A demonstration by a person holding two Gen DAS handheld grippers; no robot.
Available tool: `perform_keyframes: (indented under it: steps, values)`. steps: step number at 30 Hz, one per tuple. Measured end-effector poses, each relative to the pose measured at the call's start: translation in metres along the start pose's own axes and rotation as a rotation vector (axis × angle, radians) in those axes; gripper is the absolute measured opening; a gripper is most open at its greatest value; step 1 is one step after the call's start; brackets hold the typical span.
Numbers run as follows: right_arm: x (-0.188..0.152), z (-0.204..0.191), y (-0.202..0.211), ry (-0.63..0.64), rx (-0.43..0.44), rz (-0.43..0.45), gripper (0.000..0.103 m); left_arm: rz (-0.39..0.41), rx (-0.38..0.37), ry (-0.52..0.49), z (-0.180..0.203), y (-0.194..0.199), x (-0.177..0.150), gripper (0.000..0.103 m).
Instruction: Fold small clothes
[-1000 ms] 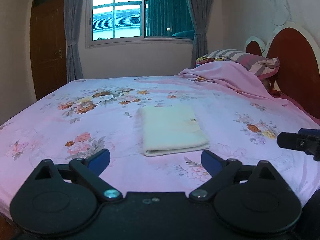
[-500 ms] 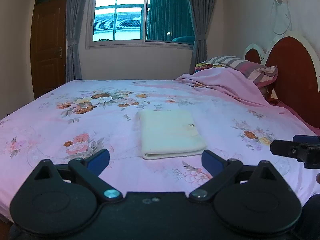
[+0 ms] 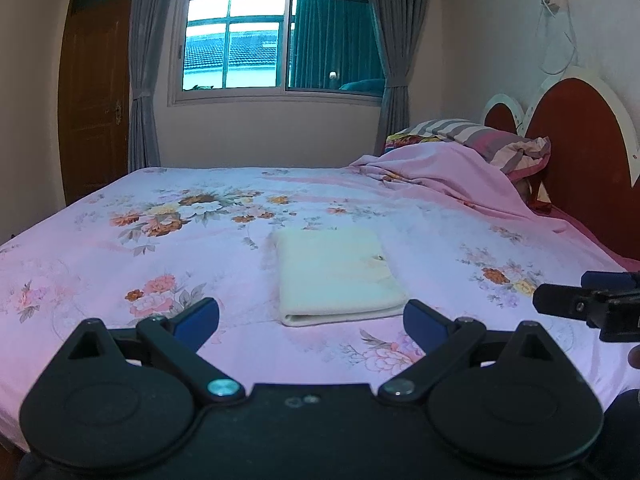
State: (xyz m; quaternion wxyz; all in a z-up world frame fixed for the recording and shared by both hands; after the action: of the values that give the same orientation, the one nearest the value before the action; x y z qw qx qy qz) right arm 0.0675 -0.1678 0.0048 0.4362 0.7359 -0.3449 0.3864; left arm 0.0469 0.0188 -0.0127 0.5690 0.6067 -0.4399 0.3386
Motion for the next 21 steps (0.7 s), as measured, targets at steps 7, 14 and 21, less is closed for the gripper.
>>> perform_keyframes:
  steps: [7,14,21]
  values:
    - [-0.0008,0.0009,-0.0026,0.001,-0.008,-0.003,0.103,-0.003,-0.011,-0.002,0.0025,0.0002,0.0003,0.098]
    - [-0.0020,-0.0039,-0.0026,0.003,-0.009,-0.006,0.103,-0.008,-0.012,-0.005,0.0024,-0.0023,-0.0001,0.098]
    - [-0.0007,-0.0032,-0.0025,0.008,-0.010,-0.004,0.103,-0.004,-0.016,0.000,-0.0009,-0.0024,-0.0001,0.098]
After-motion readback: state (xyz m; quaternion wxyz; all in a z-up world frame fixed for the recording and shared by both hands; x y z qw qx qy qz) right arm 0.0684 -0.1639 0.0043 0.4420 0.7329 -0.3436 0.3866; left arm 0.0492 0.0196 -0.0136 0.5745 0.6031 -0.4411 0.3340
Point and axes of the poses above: each gripper's, at about its wrist camera, not at the fingertips, and y roughly against the way its jaws point, z to its right, x to its top, the point moved 8 cm from there along -y, roughly the way its jaws point, and after that the axes turned 9 degrees about -y, right-handed, at the moved point
